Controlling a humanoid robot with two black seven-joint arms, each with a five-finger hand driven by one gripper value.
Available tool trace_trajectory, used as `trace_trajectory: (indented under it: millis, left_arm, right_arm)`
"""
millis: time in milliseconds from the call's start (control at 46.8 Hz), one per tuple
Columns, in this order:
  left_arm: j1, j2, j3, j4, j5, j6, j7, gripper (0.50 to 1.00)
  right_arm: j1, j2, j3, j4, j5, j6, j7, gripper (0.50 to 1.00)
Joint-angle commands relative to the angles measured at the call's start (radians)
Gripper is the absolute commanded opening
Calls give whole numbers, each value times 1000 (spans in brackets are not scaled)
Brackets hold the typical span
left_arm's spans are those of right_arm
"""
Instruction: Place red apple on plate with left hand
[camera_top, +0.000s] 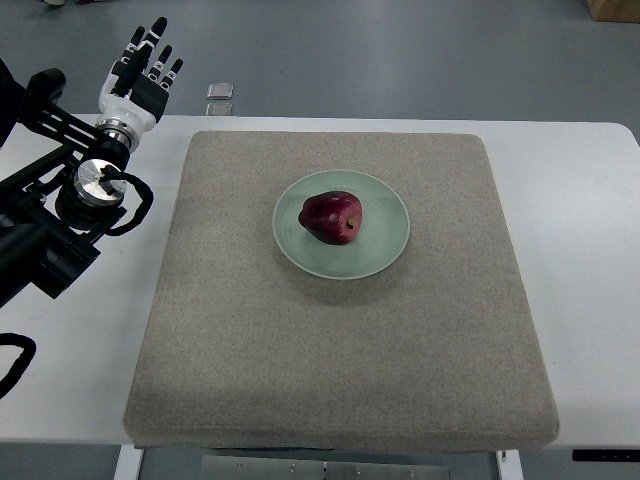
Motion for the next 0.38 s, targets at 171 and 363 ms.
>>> trace_trajectory:
  millis: [171, 363]
  left_arm:
    - [-1, 0, -1, 0, 0, -3, -1, 1000]
    - [-2, -1, -18, 2, 0, -2, 0, 1000]
  right_arm:
    - [0, 0, 1, 18, -4, 8, 0, 930]
    - [0, 0, -1, 27, -4, 8, 0, 930]
